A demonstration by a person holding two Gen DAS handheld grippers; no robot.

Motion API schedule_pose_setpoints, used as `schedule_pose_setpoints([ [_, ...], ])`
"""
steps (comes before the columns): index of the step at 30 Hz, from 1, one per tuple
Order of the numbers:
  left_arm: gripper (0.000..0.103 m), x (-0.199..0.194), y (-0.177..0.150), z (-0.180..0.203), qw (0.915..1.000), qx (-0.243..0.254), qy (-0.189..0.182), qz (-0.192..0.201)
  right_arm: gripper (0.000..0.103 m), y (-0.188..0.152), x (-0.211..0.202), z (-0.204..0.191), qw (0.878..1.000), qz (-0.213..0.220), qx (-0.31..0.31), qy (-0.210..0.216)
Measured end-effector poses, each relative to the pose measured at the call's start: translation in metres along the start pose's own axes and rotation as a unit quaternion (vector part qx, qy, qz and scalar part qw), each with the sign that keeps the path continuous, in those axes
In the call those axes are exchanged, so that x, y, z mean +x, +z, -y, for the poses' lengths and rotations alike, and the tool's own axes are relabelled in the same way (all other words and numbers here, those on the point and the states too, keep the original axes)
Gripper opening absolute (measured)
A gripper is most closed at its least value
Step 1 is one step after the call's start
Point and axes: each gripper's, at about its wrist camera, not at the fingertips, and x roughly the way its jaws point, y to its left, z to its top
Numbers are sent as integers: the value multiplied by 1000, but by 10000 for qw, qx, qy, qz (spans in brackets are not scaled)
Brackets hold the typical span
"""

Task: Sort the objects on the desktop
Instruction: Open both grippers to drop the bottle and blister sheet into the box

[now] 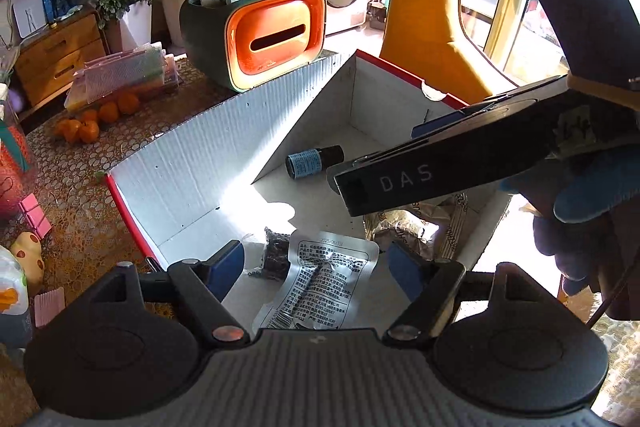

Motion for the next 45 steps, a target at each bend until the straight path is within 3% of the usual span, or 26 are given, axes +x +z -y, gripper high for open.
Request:
schedule_pose_setpoints([
  [16,79,-63,-26,-10,9983,-245,91,516,92,-14,-53,-18,9987,439,38,259],
  [35,84,-127,-69,-50,9928,-562,309,1009,99,-39,-99,-86,9929,958,-557,429],
  [39,87,-138,-80,-59,9911,-631,356,1117,101,-44,-102,-103,9917,1028,-614,469],
  [42,99,-147,-92,-67,9894,-637,423,1231,102,-48,-104,-114,9913,1073,-531,546],
  [45,101,-155,-103,-76,9870,-656,567,1355,103,-49,-104,-122,9903,1129,-496,633],
])
